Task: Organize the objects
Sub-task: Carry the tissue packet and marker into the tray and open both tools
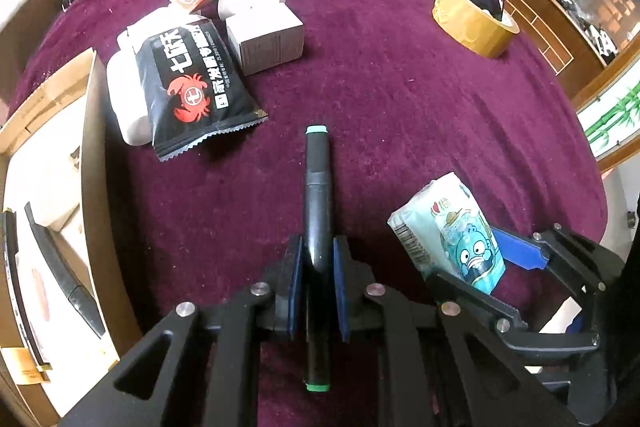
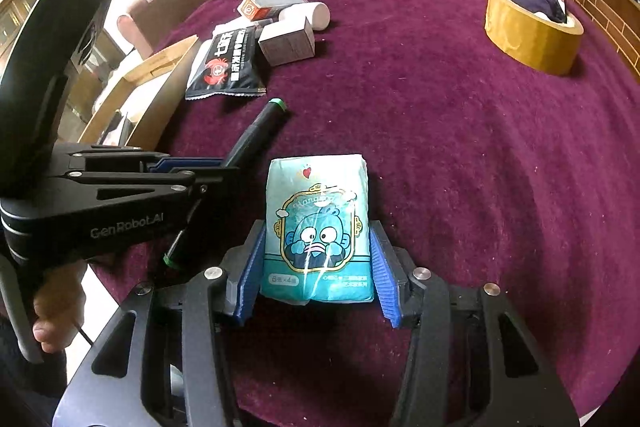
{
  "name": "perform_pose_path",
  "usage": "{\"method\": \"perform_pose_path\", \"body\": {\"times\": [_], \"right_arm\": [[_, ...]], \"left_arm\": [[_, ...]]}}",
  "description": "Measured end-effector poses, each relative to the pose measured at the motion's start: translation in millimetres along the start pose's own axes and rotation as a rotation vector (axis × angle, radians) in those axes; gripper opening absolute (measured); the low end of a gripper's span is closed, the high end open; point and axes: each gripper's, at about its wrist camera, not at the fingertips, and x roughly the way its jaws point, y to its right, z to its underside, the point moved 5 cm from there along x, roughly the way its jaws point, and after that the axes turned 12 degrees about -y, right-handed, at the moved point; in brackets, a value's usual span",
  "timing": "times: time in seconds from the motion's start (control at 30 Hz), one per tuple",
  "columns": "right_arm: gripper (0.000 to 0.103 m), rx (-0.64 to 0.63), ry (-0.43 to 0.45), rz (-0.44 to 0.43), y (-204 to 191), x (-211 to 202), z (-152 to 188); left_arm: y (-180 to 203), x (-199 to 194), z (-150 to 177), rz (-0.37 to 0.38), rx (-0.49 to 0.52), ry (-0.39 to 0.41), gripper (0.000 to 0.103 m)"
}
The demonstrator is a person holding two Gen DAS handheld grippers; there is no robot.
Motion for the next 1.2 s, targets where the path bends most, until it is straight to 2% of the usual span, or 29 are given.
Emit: {"method": "perform_pose_path", "body": {"times": [0.13,0.27,0.57,0.73,0.97,1.2], "right_arm": [[0.048,0.002,0.012,0.051,0,-4,0],[0.048,-0.006,0.037,0.038,-7,-16,-2],[0.048,-0.096,0.088,0.0,-55,-32,-2],[0.048,-0.17,0.086,-0.021,-84,-33,-1],[0.048,-0.249,0.041,-0.051,-117,-27,-15],[0.048,-0.357,-0.049,-0.034,-158,-8,-49]], "left_arm": [[0,-4,4,-0.034,-0.006,0.03,0.013],[-12,-23,12,0.082,-0.061,0.069,0.013],[-80,-81,62,0.091,-0.245,0.201,0.013],[-126,-94,86,0.109,-0.346,0.218,0.013],[-177,-101,100,0.088,-0.439,0.248,0.013],[-208,-95,104,0.094,-0.497,0.243,0.013]]}}
